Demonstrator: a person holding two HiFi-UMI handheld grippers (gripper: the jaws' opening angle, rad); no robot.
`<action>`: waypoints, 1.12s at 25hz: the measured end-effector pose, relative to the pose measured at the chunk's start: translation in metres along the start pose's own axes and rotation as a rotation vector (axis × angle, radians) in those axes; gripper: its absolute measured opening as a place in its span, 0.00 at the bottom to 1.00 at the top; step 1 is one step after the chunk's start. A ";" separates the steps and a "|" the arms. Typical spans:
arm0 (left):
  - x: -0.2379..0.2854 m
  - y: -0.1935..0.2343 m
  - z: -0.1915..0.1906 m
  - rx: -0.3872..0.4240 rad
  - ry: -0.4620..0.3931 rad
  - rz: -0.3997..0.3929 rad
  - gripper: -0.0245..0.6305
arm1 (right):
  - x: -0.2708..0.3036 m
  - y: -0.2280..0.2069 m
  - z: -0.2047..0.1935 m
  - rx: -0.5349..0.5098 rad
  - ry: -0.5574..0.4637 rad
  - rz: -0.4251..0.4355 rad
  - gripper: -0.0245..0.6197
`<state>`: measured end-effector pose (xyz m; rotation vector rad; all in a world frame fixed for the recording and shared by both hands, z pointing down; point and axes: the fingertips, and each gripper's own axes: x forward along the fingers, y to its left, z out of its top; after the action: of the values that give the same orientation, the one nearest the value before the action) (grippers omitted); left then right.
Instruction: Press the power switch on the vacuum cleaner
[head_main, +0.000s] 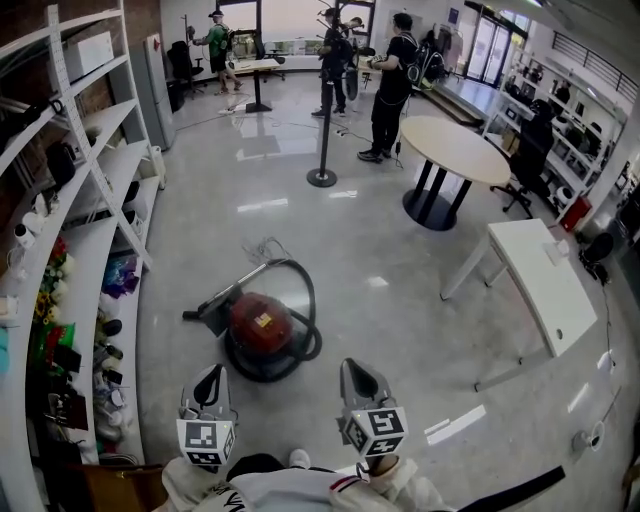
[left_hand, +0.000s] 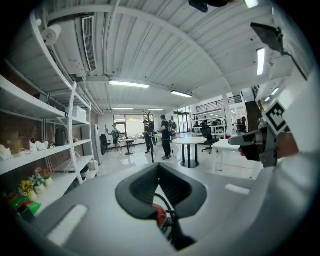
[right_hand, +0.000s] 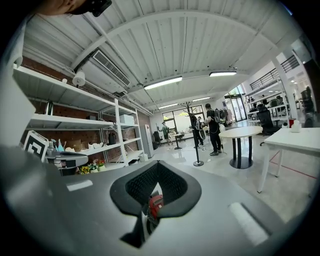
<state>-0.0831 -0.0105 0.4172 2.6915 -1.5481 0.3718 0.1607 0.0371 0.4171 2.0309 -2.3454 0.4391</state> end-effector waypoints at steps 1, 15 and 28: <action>0.000 0.000 0.001 0.002 0.002 0.000 0.04 | -0.001 0.000 0.000 0.003 -0.001 0.000 0.04; -0.010 -0.005 -0.003 0.001 0.017 0.002 0.04 | -0.011 0.001 -0.008 0.021 0.005 -0.001 0.04; 0.002 -0.003 -0.006 -0.003 0.031 -0.005 0.04 | 0.002 -0.007 -0.014 0.031 0.023 -0.009 0.04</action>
<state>-0.0802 -0.0101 0.4236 2.6739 -1.5325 0.4084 0.1645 0.0374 0.4320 2.0368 -2.3306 0.4980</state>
